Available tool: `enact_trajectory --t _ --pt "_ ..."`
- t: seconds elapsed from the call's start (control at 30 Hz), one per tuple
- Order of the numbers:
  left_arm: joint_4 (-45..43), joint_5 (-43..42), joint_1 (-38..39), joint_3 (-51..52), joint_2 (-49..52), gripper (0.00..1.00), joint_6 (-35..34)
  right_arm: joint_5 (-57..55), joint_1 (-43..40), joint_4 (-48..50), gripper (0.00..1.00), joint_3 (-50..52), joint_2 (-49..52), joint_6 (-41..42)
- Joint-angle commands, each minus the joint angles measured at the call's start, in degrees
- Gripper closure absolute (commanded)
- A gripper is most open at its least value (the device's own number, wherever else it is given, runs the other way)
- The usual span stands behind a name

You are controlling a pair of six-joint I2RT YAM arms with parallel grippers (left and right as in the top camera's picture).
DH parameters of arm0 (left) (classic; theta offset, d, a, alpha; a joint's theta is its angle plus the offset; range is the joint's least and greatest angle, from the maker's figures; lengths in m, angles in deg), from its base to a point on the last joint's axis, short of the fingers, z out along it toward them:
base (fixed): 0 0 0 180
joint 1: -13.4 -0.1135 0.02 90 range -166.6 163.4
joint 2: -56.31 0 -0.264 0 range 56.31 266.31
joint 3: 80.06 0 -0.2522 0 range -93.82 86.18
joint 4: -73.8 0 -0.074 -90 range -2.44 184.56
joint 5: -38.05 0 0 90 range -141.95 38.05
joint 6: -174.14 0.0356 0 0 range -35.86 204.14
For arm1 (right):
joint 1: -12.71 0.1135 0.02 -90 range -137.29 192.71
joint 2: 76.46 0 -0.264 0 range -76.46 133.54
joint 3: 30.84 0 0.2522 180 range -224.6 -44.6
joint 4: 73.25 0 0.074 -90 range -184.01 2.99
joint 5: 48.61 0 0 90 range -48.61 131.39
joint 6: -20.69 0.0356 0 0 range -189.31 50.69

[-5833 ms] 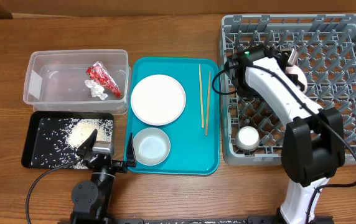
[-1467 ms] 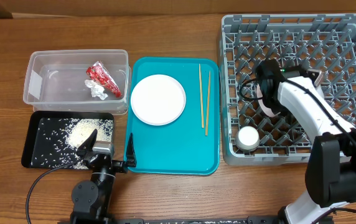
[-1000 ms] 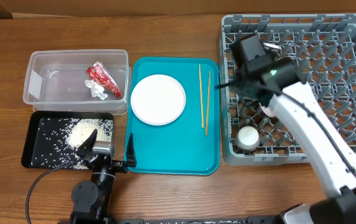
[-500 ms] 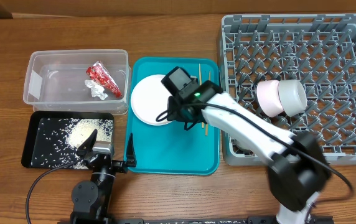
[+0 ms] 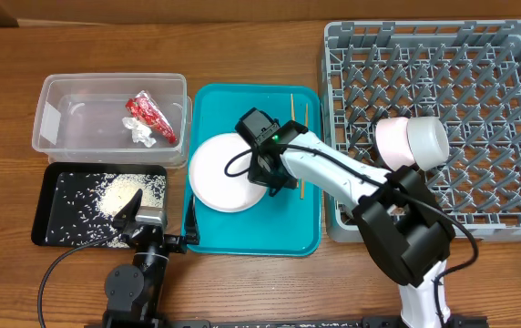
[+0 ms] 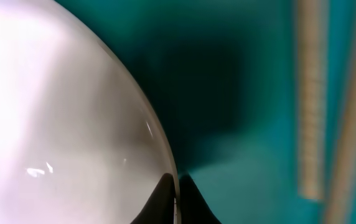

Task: Sort waste into correct bins and load items into the dishwasher
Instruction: 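Reach the right gripper to the white plate and grasp its rim, then carry the white plate to the rack and stand it upright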

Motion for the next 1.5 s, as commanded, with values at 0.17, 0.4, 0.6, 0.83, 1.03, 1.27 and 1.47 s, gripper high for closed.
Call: enact_trajectory --t 0.17,0.4,0.6,0.83,1.03,1.27,1.47 --pt "0.1 -0.4 -0.3 0.2 -0.2 0.00 -0.5 -37.9 0.0 -9.2 0.96 -3.6 -20.8 -1.2" --pt "0.1 -0.4 -0.3 0.2 -0.2 0.00 -0.5 -66.3 -2.8 -11.6 0.96 -3.6 -31.0 -20.0" --pt "0.1 -0.4 -0.3 0.2 -0.2 0.00 -0.5 -66.2 -14.7 -15.5 0.96 -3.5 -31.1 -23.8" --pt "0.1 -0.4 -0.3 0.2 -0.2 0.00 -0.5 -60.6 -31.8 -16.5 0.96 -3.5 -28.2 -25.6" --pt "0.1 -0.4 -0.3 0.2 -0.2 0.00 -0.5 -60.6 -41.0 -14.8 0.96 -3.5 -24.9 -25.4" --pt "0.1 -0.4 -0.3 0.2 -0.2 0.00 -0.5 -62.2 -45.2 -13.4 0.96 -3.5 -18.3 -25.5" --pt "0.1 -0.4 -0.3 0.2 -0.2 0.00 -0.5 -60.7 -43.2 -12.5 0.96 -3.5 -15.3 -25.7"
